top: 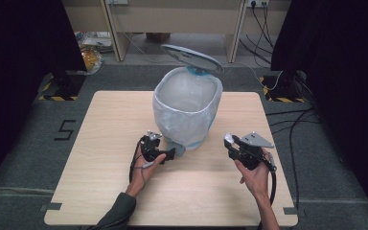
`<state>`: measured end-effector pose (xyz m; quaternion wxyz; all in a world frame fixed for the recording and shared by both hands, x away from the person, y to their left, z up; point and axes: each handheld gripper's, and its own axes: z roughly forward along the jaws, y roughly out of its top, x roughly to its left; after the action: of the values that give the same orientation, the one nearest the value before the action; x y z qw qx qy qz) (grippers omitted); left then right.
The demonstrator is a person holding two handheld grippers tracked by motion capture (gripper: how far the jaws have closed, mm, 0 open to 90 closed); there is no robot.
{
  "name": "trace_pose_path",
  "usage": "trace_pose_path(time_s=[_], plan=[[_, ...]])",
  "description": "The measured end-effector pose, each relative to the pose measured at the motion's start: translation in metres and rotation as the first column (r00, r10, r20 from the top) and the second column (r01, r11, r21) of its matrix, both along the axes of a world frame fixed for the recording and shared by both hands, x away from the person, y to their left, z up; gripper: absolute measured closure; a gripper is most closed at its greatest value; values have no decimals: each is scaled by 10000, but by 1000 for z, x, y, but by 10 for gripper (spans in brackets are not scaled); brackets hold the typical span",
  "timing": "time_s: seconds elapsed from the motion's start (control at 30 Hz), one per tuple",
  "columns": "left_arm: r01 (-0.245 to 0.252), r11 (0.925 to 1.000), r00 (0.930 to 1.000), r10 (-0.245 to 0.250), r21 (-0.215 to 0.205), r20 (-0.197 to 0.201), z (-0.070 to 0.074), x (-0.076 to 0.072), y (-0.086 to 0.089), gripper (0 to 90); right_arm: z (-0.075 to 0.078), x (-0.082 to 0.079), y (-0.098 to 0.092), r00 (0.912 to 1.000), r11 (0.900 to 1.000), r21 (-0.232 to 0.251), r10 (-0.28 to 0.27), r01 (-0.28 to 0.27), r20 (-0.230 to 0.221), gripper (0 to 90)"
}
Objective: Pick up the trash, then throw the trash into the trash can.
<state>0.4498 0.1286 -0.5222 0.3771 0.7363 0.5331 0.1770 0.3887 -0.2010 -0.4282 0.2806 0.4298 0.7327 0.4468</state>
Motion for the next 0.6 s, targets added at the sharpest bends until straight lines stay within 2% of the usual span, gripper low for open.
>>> trace_pose_path(time_s=[0.6], plan=[[17,10000,10000,-17,19,-17,0,0,0,0,44,0,6,9978,9995,62,306,-310,581,610]])
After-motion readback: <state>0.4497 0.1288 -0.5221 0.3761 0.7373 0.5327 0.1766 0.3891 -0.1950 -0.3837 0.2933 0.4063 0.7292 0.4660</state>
